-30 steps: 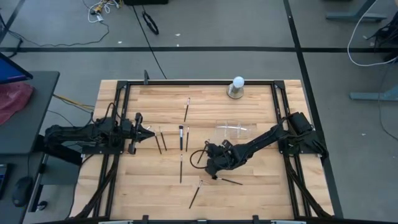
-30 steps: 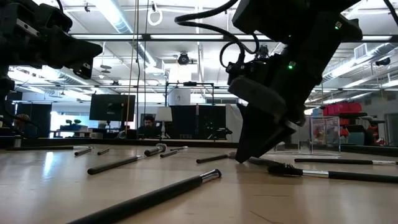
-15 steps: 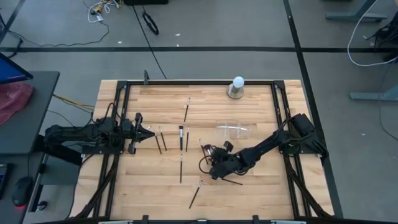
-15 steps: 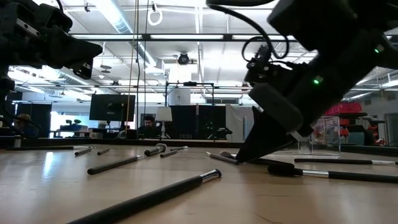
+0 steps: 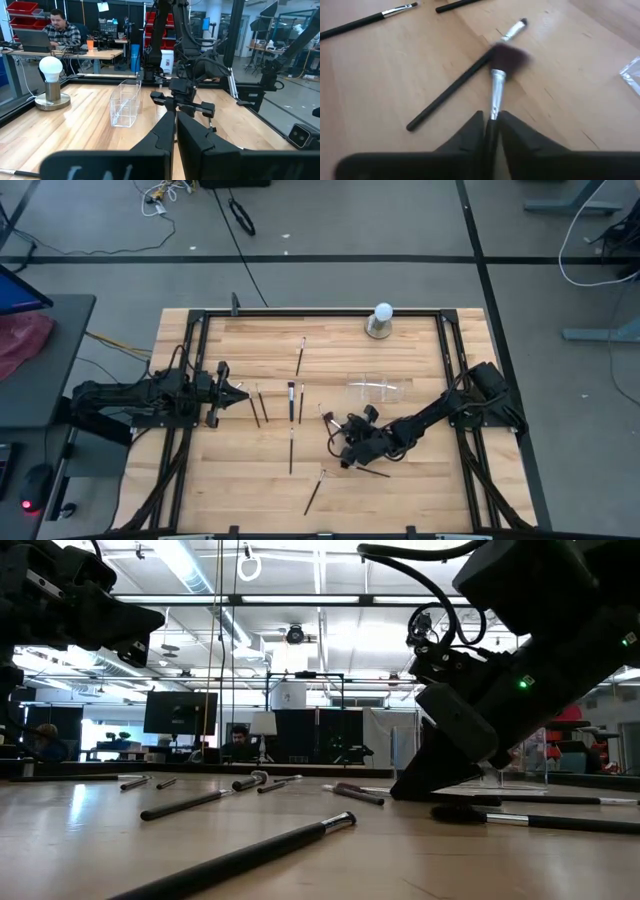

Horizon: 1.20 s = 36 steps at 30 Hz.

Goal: Put items in baskets/containers
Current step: Put the black highlighter brush into the transparent organizer

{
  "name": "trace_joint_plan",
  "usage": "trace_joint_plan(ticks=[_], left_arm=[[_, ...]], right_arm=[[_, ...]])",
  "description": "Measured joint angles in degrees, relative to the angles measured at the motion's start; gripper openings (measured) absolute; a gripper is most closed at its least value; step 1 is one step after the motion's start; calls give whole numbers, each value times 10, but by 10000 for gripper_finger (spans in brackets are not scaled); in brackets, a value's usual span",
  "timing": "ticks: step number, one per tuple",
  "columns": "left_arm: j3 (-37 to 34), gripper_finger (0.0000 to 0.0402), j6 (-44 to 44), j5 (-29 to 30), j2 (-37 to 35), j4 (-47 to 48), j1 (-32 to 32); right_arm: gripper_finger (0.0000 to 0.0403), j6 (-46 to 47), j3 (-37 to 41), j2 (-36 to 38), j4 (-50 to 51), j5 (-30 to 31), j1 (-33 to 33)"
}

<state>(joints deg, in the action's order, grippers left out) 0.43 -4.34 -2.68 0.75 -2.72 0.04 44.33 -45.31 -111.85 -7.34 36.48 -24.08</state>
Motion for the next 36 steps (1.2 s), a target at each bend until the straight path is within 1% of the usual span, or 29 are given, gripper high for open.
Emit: trace_joint_plan(ticks=[2,3,8,11,13,15,17,20,22,25,28,31,33,36], left_arm=[[0,25,1,-1,0,0,0],[0,25,3,-1,0,0,0],[0,25,5,-1,0,-6,0],[0,25,-1,12,2,-45,0],[0,25,0,5,10,-63,0],[0,25,19,-16,27,-92,-6],[0,25,40,-19,60,-117,-21],[0,25,72,-6,132,-188,-52],[0,25,90,14,197,-234,-75],[0,26,118,30,303,-328,-101],[0,31,135,32,413,-422,-116],[1,53,141,28,520,-538,-119],[14,77,143,28,585,-581,-118],[64,121,159,8,675,-617,-118]], right_arm=[[20,-6,0,1,0,-1,0],[15,-9,0,1,0,-1,-1],[22,1,3,14,10,14,-12],[13,-5,8,40,28,28,-22],[10,-23,12,63,38,33,-29],[11,-43,9,87,9,37,-33],[13,-75,8,113,-21,48,-38],[13,-152,8,132,-95,51,-44],[13,-210,7,142,-173,46,-46],[13,-284,7,141,-268,2,-46],[13,-327,6,142,-335,-49,-41],[13,-359,6,142,-379,-76,-41],[13,-370,6,142,-404,-93,-40],[13,-380,6,142,-421,-109,-39]])
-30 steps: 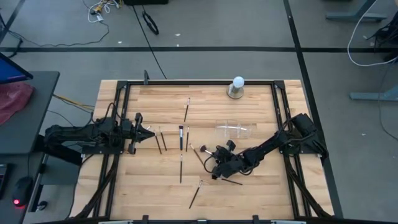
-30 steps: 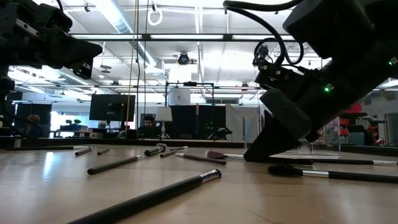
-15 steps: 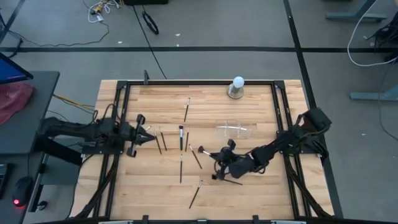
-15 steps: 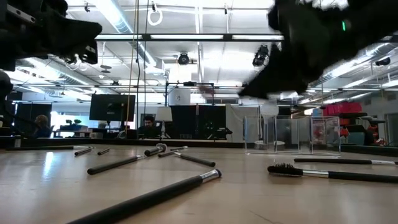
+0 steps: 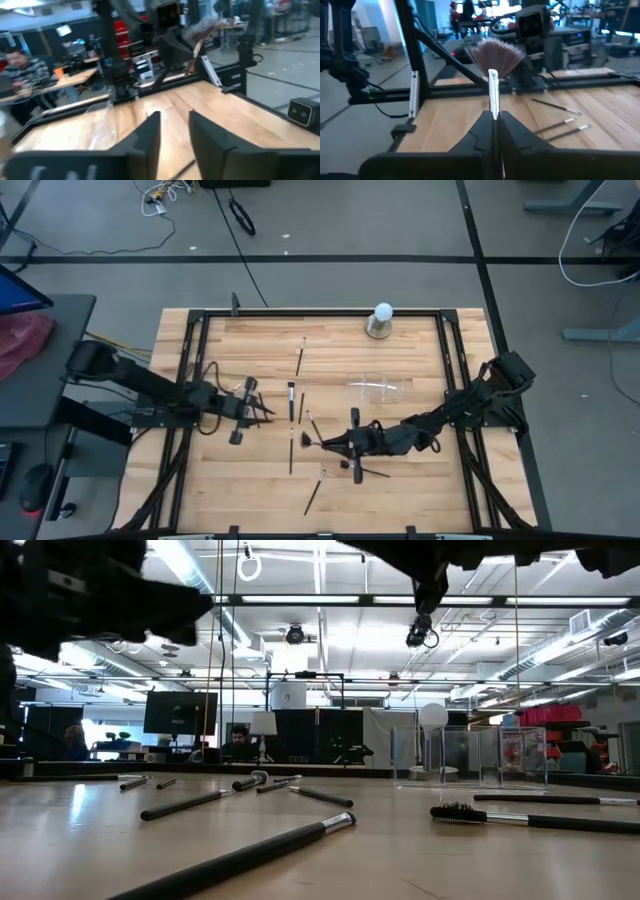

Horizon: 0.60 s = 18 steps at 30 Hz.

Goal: Put items in baskets/containers
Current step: Put the black highlighter brush into the transparent organizer

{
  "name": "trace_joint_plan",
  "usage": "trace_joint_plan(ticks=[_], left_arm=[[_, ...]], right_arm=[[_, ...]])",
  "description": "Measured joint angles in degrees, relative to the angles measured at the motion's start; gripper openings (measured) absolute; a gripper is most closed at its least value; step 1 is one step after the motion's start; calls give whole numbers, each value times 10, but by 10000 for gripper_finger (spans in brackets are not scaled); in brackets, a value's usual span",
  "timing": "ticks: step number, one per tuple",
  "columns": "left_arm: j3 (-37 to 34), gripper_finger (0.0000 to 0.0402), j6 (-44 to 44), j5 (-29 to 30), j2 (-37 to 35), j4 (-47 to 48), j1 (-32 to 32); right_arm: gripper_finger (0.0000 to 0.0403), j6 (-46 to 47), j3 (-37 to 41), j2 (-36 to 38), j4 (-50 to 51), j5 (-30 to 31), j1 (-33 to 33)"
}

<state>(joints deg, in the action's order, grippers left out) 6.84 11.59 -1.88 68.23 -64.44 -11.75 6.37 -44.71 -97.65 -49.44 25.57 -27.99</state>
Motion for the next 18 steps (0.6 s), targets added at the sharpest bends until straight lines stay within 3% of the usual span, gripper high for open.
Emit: trace_joint_plan(ticks=[4,8,12,18], left_arm=[[94,180,23,-47,110,0,0],[180,210,59,-71,196,-13,-5],[241,211,71,-104,252,-53,-8],[291,179,71,-149,293,-65,-15]], right_arm=[[13,-9,0,0,-17,-17,1],[13,-10,0,0,-25,-27,1],[13,-10,0,0,-26,-42,1],[13,-13,-1,0,-34,-57,0]])
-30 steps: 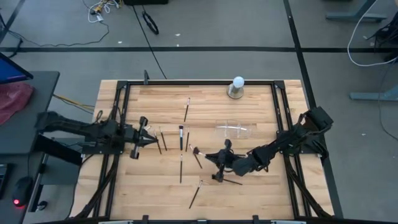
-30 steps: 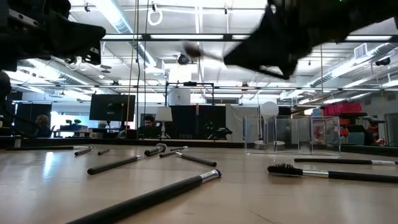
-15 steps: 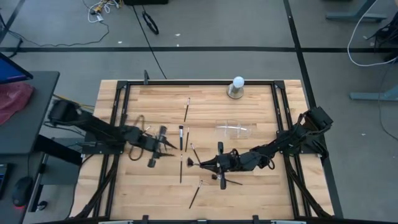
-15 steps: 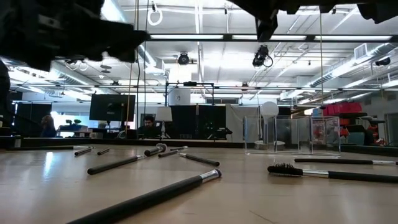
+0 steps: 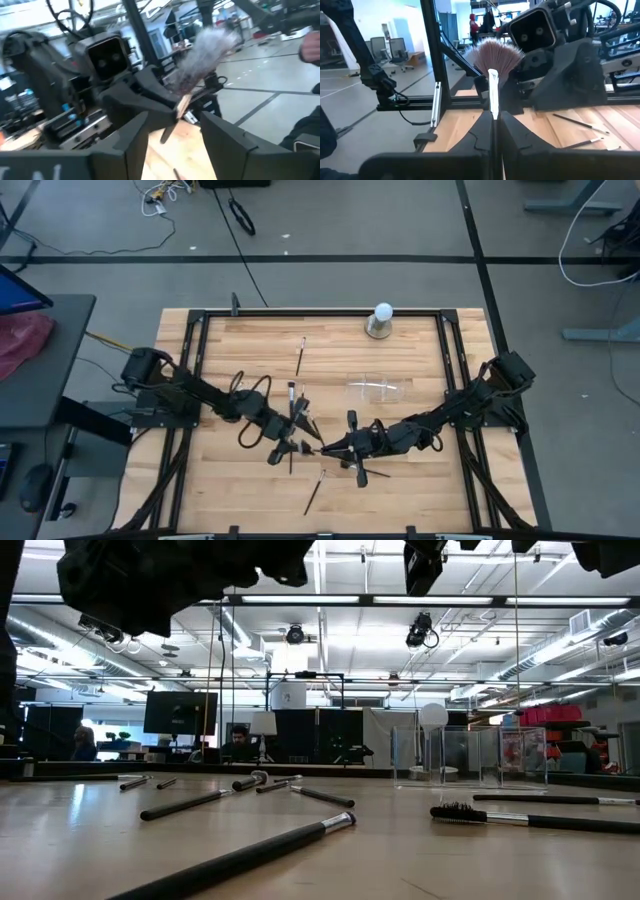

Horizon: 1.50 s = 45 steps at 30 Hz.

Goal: Put items in baskets/containers
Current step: Put the black highlighter brush into the transparent organizer

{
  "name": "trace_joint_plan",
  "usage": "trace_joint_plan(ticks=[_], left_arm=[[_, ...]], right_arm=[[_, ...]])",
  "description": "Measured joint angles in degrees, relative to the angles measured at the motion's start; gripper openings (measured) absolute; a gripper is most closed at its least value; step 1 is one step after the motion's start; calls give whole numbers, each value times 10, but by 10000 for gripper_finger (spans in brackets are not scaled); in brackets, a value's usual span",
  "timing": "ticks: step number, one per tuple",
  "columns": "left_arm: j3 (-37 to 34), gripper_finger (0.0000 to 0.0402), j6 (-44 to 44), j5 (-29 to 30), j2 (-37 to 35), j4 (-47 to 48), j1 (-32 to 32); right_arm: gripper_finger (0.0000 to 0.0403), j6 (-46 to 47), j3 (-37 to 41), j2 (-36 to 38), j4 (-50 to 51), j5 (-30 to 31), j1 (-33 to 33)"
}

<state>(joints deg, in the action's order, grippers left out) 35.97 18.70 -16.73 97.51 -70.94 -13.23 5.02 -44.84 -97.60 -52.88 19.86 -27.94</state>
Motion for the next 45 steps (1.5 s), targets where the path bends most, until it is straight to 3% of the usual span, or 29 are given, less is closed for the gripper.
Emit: trace_joint_plan(ticks=[15,21,26,32,37,45], left_arm=[[15,14,-14,-15,9,-7,-17],[15,17,-47,-15,10,1,-17],[15,2,-90,1,7,0,-18],[15,0,-125,93,7,33,-18],[15,1,-125,152,6,92,-14],[15,8,-125,157,6,151,-15]], right_arm=[[15,0,0,0,10,-3,0],[49,49,-3,3,70,0,0],[113,122,0,22,212,9,0],[183,190,0,76,379,70,-7],[184,202,0,80,423,108,-14],[145,202,0,80,447,109,-29]])
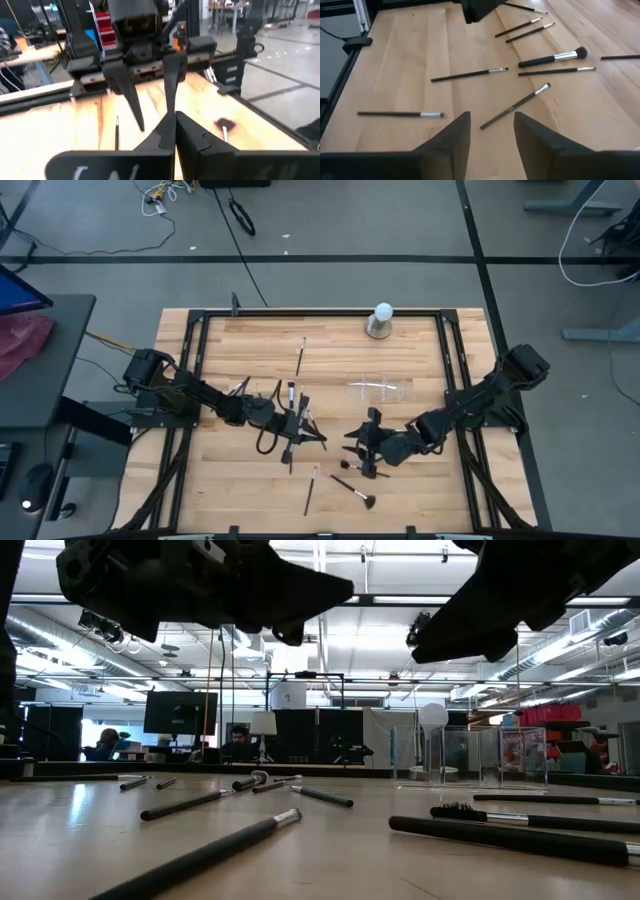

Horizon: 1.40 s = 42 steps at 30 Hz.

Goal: Put items in baskets/containers
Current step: Put the black highlighter brush into the transparent organizer

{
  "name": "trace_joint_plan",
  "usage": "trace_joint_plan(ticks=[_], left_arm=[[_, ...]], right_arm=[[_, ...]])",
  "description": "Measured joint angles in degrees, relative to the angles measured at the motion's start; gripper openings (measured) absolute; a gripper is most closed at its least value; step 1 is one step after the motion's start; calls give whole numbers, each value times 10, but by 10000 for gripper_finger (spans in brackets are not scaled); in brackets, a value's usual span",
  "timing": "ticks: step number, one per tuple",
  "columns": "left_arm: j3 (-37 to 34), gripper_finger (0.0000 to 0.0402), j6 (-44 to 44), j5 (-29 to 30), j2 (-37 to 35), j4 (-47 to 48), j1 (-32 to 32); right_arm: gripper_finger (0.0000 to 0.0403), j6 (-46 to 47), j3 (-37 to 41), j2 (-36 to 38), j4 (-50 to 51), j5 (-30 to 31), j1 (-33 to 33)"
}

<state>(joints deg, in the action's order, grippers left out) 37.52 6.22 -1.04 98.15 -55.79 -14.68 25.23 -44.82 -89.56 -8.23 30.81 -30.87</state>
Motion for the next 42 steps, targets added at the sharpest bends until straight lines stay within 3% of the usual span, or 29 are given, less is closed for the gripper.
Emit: trace_joint_plan(ticks=[3,8,16,21,29,37,42], left_arm=[[0,9,3,1,0,23,0],[0,10,5,0,0,40,0],[2,26,47,-29,1,73,-21],[46,93,34,-57,38,105,-46],[186,184,33,-68,187,125,-61],[302,171,24,-105,276,211,-61],[342,150,23,-84,325,240,-60]], right_arm=[[126,-2,0,0,2,-10,-7],[105,16,0,0,-11,-84,-8],[129,69,0,20,20,-132,-22],[122,123,0,29,23,-54,-92],[85,193,0,29,10,53,-207],[57,193,-1,29,-8,67,-261],[47,188,-1,29,-14,67,-281]])
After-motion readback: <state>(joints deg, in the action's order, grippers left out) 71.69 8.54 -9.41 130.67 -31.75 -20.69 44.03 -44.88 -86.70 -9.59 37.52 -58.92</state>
